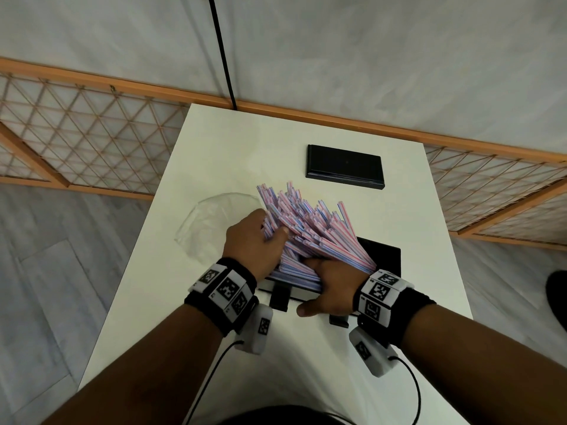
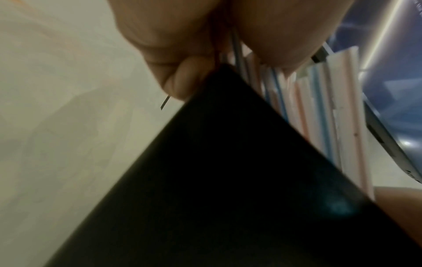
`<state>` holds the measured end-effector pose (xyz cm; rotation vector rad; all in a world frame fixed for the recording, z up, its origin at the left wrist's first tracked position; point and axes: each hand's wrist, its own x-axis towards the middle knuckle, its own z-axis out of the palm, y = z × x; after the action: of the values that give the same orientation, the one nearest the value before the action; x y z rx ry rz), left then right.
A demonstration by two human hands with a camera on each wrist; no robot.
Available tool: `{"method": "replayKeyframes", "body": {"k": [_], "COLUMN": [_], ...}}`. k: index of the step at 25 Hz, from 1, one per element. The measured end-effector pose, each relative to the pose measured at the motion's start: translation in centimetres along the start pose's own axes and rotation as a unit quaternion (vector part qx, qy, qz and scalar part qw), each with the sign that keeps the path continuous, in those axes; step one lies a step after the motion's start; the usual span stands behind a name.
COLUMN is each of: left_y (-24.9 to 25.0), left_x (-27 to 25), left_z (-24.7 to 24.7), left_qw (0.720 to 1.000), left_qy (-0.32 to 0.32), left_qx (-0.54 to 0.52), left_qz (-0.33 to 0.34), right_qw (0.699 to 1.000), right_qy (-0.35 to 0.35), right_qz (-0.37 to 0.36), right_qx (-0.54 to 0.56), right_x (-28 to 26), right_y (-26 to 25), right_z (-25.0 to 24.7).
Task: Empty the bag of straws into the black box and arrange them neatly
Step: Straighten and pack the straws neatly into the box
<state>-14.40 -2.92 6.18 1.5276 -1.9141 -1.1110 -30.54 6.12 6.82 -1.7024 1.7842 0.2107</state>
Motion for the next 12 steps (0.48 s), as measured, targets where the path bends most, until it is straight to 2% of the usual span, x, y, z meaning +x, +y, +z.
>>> {"method": "replayKeyframes", "body": {"k": [4,7,9,12], "left_y": [0.4,0.3,-0.3,-1.8], "left_x": [-0.8,-1.6,-1.8,-1.2], "left_z": [-0.6,-0.8,-0.7,0.0], "left_qw": [0.991,0.979,0.977,0.963], "left_qy": [0.074,0.106,0.121,0.133], "left_qx": [-0.075,-0.131,-0.149,-0.236], "left_qz": [0.077,0.114,0.089,-0.018], "right_qw": [0.996,0.996,0.997,0.998], "right_qy": [0.070,0.088,0.073,0.027], "right_qz": [-0.029,-0.021,0.012,0.052], "right_qx": [0.038,0.022,-0.008,0.014], "right_x": [-0.2,-0.3,-0.8,-1.2], "right_y": [0.0,0.4,0.6,0.9], "right_z": [-0.1,0.2,0.4,0.5]}}
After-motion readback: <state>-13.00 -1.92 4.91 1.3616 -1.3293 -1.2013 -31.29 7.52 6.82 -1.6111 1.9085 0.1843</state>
